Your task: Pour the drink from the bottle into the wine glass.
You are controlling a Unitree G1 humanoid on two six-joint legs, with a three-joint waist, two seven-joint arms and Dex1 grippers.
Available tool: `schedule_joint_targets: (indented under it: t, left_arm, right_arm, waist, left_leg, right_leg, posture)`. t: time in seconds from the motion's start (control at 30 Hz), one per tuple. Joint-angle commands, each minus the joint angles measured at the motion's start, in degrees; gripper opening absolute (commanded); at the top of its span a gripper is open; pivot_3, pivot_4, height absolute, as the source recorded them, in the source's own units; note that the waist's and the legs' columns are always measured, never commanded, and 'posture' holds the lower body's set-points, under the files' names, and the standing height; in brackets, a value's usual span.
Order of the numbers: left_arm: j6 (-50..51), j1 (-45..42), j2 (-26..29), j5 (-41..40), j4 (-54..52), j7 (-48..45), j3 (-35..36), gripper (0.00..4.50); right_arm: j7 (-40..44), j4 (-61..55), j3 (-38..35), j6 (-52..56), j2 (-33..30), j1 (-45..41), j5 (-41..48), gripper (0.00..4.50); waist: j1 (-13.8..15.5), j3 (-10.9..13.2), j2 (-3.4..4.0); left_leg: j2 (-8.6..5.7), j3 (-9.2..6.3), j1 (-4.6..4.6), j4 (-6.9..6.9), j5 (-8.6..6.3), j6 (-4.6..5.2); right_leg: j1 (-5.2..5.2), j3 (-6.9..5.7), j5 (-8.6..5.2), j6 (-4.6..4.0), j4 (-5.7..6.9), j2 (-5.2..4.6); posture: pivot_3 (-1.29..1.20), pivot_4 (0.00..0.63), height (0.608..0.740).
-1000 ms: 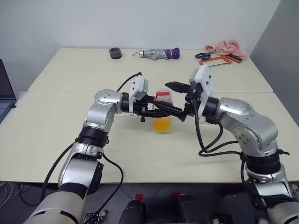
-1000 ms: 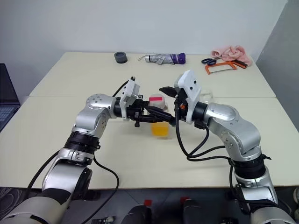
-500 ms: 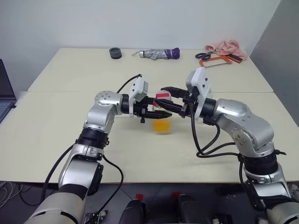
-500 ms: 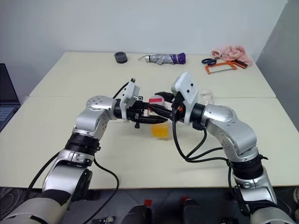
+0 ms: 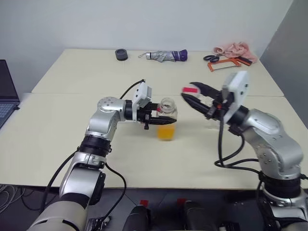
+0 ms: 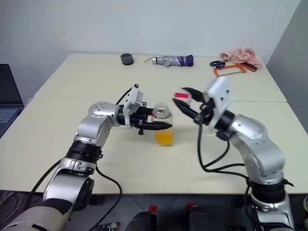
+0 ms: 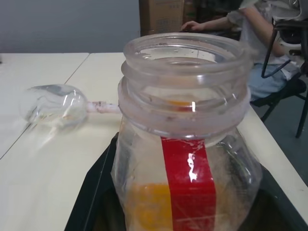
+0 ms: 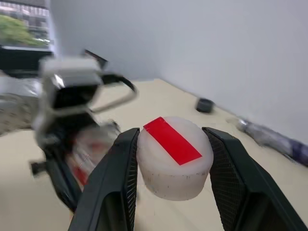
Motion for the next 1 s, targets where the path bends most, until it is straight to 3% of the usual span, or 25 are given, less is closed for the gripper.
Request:
schedule_joint_targets:
  t: [0.03,0.13,0.27,0.53,0.77,0.87,1.0]
  left_arm:
    - [0.43,-0.17,1.0,-1.9,-3.0,0.57,2.04,1.82]
    - [0.83,0.17,1.66,-1.93,-3.29,0.65,2.45,1.82]
    - [1.12,0.34,1.9,-1.9,-3.56,0.87,2.67,1.82]
    - [1.47,0.51,2.54,-1.84,-3.82,2.45,3.35,1.82]
    - [3.33,1.76,3.0,-3.33,-4.37,9.78,8.34,1.82]
    - [2.49,2.76,4.22,-2.34,-3.85,15.89,11.59,1.82]
    - [-1.08,4.03,6.66,1.41,-1.07,25.86,14.75,1.82]
  right_arm:
    - [-0.12,-0.28,-5.22,-2.59,-3.13,8.72,-2.41,1.74]
    - [0.16,4.96,-7.5,-6.78,-4.7,19.97,-6.38,1.74]
    - [0.15,10.55,-7.33,-10.91,-4.32,24.71,-8.57,1.74]
    - [1.26,14.88,-8.9,-11.9,-4.86,26.83,-7.96,4.44]
    - [5.85,12.76,-9.6,-12.59,-10.64,27.85,-8.1,4.5]
    - [5.86,15.54,-7.19,-18.34,-16.08,27.29,-16.28,4.5]
    - [6.81,10.47,-7.45,-14.56,-14.91,21.22,-9.84,4.5]
  waist:
    - [0.24,0.0,0.0]
    - [0.55,0.0,0.0]
    - [0.23,0.0,0.01]
    - [-0.05,0.0,0.01]
    - [0.06,0.0,0.01]
    - [0.07,0.0,0.01]
    - [-0.23,0.0,0.01]
  left_leg:
    - [-0.03,0.02,0.0,0.0,0.0,0.0]
    - [-0.06,0.06,0.01,-0.01,0.0,0.01]
    - [-0.05,0.21,0.1,-0.01,0.0,0.01]
    - [0.04,0.17,0.15,-0.01,0.0,0.01]
    - [0.04,0.16,0.16,0.0,0.0,0.01]
    - [0.02,0.16,0.15,0.0,0.0,0.01]
    - [0.08,0.16,0.2,0.01,0.0,0.01]
  right_leg:
    - [0.0,0.01,0.0,0.0,0.01,0.0]
    - [0.0,0.02,0.0,0.0,0.01,0.04]
    - [0.01,0.15,0.0,0.0,0.06,0.11]
    - [0.03,0.15,0.0,0.0,0.08,0.24]
    - [0.04,0.15,0.0,0.01,0.07,0.21]
    - [0.04,0.16,0.0,0.01,0.08,0.19]
    - [0.04,0.16,0.0,0.01,0.08,0.23]
  posture:
    - [0.0,0.15,0.74]
    - [0.0,0.15,0.74]
    - [0.0,0.15,0.74]
    - [0.0,0.15,0.74]
    - [0.0,0.15,0.74]
    - [0.0,0.15,0.74]
    - [0.0,0.15,0.74]
